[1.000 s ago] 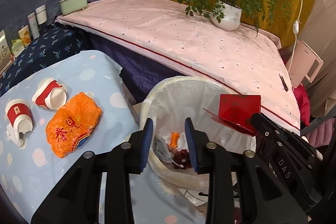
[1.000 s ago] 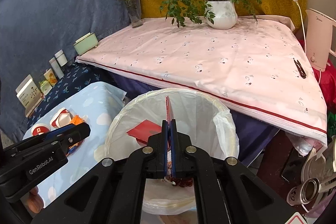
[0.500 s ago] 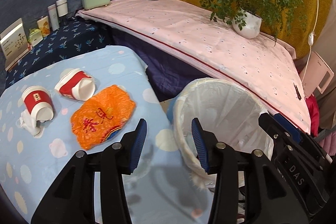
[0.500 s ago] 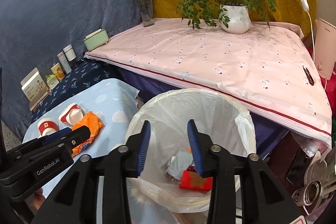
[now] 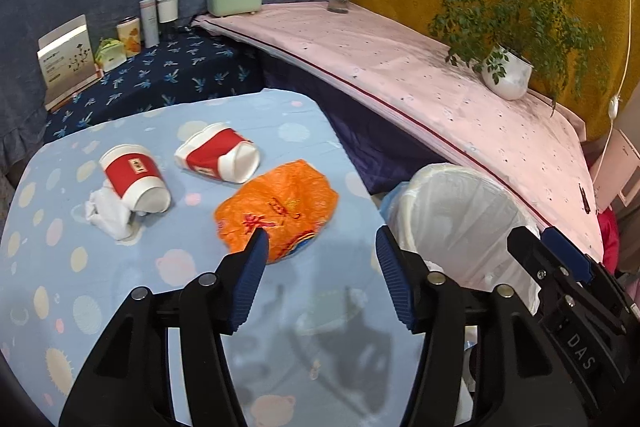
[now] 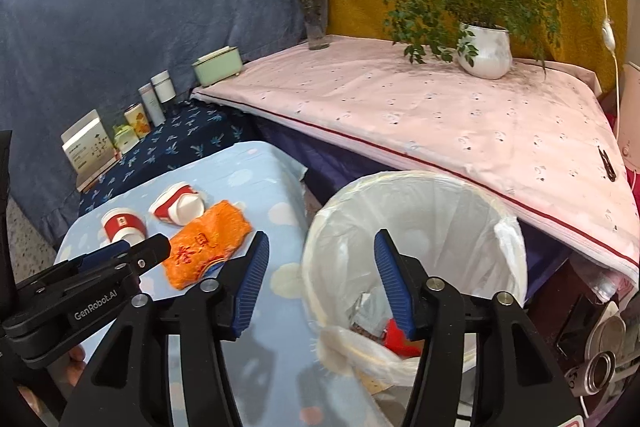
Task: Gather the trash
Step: 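Move both open tools back toward the orange bag and white glove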
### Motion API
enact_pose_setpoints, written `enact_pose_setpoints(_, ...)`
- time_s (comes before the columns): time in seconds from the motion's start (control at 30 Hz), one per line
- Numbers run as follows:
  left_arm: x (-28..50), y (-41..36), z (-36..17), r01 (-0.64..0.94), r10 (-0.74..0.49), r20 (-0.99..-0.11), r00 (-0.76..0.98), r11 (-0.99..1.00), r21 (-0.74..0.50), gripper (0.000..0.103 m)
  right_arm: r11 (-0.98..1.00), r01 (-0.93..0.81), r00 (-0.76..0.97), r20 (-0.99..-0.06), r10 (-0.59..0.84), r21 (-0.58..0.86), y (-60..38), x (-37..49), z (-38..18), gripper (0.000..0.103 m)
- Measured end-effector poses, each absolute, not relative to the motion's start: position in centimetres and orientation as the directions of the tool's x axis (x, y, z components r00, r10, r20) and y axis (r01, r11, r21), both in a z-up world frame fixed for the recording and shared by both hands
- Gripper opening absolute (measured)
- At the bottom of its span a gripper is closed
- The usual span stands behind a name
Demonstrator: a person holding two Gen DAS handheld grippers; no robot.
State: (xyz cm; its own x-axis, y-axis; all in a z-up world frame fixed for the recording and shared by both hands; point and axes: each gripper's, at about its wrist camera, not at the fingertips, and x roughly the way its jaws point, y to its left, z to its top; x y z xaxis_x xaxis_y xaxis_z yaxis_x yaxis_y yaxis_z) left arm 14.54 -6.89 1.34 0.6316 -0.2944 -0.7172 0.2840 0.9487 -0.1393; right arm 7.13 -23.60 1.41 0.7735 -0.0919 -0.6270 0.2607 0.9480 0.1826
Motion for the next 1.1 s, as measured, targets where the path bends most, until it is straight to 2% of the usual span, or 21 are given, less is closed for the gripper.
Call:
enact_pose_setpoints(0.17, 14.7, -4.3, 1.0, 0.237, -0.264, -0.724, 0.637, 0.961, -0.142, 0.053, 0.955, 0.221, 0.773, -0.632, -0.049, 0.197, -21.2, 7.6, 1.3, 0.059)
enact_pose_setpoints(0.27, 14.8, -2.4, 0.7, 0.203, -0.239, -0.725, 0.646, 0.969, -0.138, 0.058, 0.959, 0.200, 0.771, -0.636, -0.028, 0.200, -19.6, 8.0, 1.2, 0.065)
enact_pose_setpoints(0.4, 15.3, 0.2, 0.1, 0.155, -0.206, -0.734, 0.647, 0.978, -0.138, 0.060, 0.964, 0.173, 0.763, -0.646, -0.003, 0.200, -17.7, 8.7, 0.8, 0.067)
enact_pose_setpoints(0.43, 15.4, 1.0, 0.0, 0.141, -0.198, -0.736, 0.648, 0.980, -0.139, 0.063, 0.965, 0.167, 0.760, -0.650, 0.003, 0.201, -17.2, 8.9, 0.7, 0.068)
enact_pose_setpoints(0.5, 15.6, 2.5, -0.4, 0.108, -0.175, -0.741, 0.649, 0.984, -0.138, 0.067, 0.965, 0.168, 0.751, -0.660, 0.006, 0.200, -16.3, 9.4, 0.3, 0.074)
enact_pose_setpoints(0.9, 18.3, 10.4, -3.1, -0.028, -0.063, -0.772, 0.632, 0.994, -0.103, 0.071, 0.970, 0.117, 0.702, -0.709, 0.070, 0.212, -11.8, 13.9, -2.5, 0.075)
enact_pose_setpoints(1.1, 20.2, 12.5, -4.0, -0.054, -0.042, -0.775, 0.630, 0.994, -0.098, 0.081, 0.973, 0.097, 0.681, -0.727, 0.088, 0.208, -10.1, 16.7, -4.0, 0.075)
